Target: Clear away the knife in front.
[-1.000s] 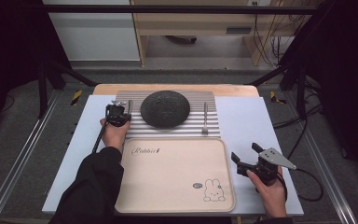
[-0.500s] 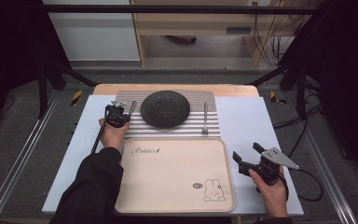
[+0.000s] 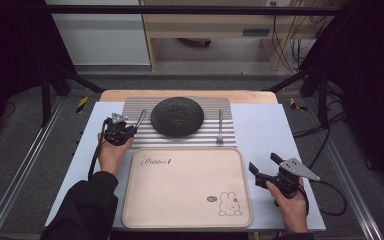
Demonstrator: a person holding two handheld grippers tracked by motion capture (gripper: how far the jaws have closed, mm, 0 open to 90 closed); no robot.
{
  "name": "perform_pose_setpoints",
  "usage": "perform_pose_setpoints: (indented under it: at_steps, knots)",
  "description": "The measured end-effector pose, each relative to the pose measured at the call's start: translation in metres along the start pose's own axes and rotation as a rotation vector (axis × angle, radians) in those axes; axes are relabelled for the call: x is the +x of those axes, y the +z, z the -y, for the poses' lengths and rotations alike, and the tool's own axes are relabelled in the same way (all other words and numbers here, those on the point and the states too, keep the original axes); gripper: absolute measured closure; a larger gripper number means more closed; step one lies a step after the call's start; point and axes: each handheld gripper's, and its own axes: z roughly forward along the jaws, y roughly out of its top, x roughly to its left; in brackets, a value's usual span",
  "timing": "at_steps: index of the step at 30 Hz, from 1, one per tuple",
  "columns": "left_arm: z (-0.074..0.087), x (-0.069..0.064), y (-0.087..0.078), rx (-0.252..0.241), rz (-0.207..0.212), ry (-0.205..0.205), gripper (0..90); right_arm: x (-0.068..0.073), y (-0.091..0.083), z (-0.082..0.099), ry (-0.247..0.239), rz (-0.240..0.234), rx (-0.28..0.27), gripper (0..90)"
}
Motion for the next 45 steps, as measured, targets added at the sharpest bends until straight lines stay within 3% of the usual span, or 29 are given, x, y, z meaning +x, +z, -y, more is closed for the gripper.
perform_pose_setpoints:
  at_steps: [1,2,3,4,5,9,10,11,12,13,15,17,18,20,21,32,36,40,41,42,44,45]
  knots:
    - [0.001,-0.009,-0.011,-0.019,0.037,0.009,80.1,0.000,0.000,0.000,0.000,0.000,-0.001,9.1]
    - [0.001,-0.009,-0.011,-0.019,0.037,0.009,80.1,0.000,0.000,0.000,0.000,0.000,-0.001,9.1]
    - [0.003,-0.020,-0.023,-0.032,0.070,0.040,80.1,0.001,0.000,0.000,-0.005,0.006,-0.001,9.1]
    - [0.003,-0.020,-0.023,-0.032,0.070,0.040,80.0,0.001,0.000,0.000,-0.005,0.006,-0.001,9.1]
    - [0.005,-0.032,-0.034,-0.045,0.107,0.073,80.0,0.001,0.000,0.000,-0.008,0.006,0.002,9.1]
    - [0.010,-0.050,-0.047,-0.049,0.171,0.112,80.0,0.002,0.001,0.000,-0.014,0.009,0.008,9.1]
    - [0.016,-0.064,-0.054,-0.042,0.217,0.133,80.1,0.001,0.001,0.000,-0.014,0.010,0.009,9.1]
    - [0.016,-0.064,-0.054,-0.042,0.217,0.133,80.0,0.001,0.001,0.000,-0.014,0.011,0.009,9.1]
    - [0.022,-0.077,-0.059,-0.026,0.252,0.170,80.0,0.001,0.001,0.000,-0.015,0.011,0.010,9.1]
    - [0.022,-0.077,-0.059,-0.026,0.252,0.170,80.1,0.001,0.001,0.000,-0.015,0.011,0.010,9.1]
    - [0.036,-0.099,-0.062,0.015,0.311,0.202,80.0,0.002,0.001,0.000,-0.013,0.011,0.009,9.1]
    - [0.041,-0.104,-0.062,0.030,0.325,0.204,80.0,0.002,0.001,0.000,-0.012,0.009,0.009,9.1]
    - [0.051,-0.111,-0.060,0.071,0.367,0.189,80.0,0.002,0.001,0.000,-0.016,0.009,0.009,9.1]
    - [0.054,-0.115,-0.060,0.087,0.373,0.195,80.0,0.002,0.001,0.001,-0.017,0.009,0.008,9.1]
    - [0.060,-0.121,-0.061,0.107,0.370,0.224,80.0,0.002,0.001,0.001,-0.016,0.009,0.008,9.1]
    - [0.076,-0.134,-0.062,0.150,0.383,0.237,80.0,0.002,0.001,0.001,-0.019,0.010,0.011,9.1]
    - [0.080,-0.135,-0.060,0.148,0.378,0.224,79.8,0.002,0.002,0.001,-0.018,0.010,0.013,9.1]
    - [0.082,-0.137,-0.065,0.112,0.377,0.224,79.1,0.002,0.002,0.001,-0.022,0.011,0.018,9.0]
    - [0.082,-0.137,-0.065,0.112,0.377,0.224,75.0,0.002,0.002,0.001,-0.022,0.011,0.018,9.0]
    - [0.079,-0.136,-0.071,0.062,0.358,0.232,68.9,0.002,0.002,0.001,-0.022,0.011,0.018,8.8]
    - [0.078,-0.136,-0.074,0.037,0.347,0.235,59.3,0.002,0.002,0.001,-0.023,0.012,0.018,8.7]
    - [0.075,-0.134,-0.079,-0.009,0.336,0.239,59.3,0.002,0.002,0.001,-0.023,0.014,0.019,8.6]
